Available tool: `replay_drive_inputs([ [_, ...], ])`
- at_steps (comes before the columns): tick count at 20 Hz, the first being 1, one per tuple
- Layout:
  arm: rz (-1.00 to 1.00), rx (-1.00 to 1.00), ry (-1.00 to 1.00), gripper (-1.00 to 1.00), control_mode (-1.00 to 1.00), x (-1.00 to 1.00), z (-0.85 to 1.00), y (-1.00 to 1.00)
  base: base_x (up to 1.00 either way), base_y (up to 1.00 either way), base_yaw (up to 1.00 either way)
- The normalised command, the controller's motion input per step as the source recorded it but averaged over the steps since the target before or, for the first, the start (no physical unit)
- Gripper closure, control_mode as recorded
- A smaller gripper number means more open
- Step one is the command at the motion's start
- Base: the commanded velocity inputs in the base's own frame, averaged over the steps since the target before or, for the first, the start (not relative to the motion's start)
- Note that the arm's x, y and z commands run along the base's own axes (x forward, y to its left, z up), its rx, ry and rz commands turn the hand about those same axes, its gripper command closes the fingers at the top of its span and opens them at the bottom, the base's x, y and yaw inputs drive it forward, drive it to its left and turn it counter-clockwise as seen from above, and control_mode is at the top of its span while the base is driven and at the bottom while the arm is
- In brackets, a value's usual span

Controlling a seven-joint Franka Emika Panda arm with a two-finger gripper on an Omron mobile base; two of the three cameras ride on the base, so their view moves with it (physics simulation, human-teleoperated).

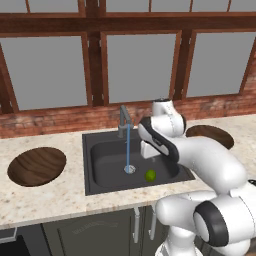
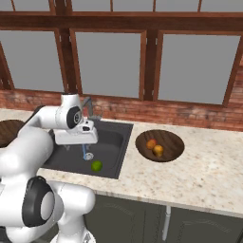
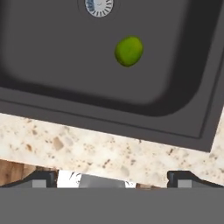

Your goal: Pick the mangos from the sink and place them in one bowl. Place the lime in the other bowl. Then turn off the sink faucet.

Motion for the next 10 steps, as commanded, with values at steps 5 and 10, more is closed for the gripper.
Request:
replay_drive_inputs([
  [5,0.0,0.0,0.0,-1.0,-1.0,0.25,-0.23,0.0,0.0,0.0,0.0],
  [10,-0.01,0.0,0.0,-1.0,-1.0,0.32,-0.25,0.0,0.0,0.0,0.0],
])
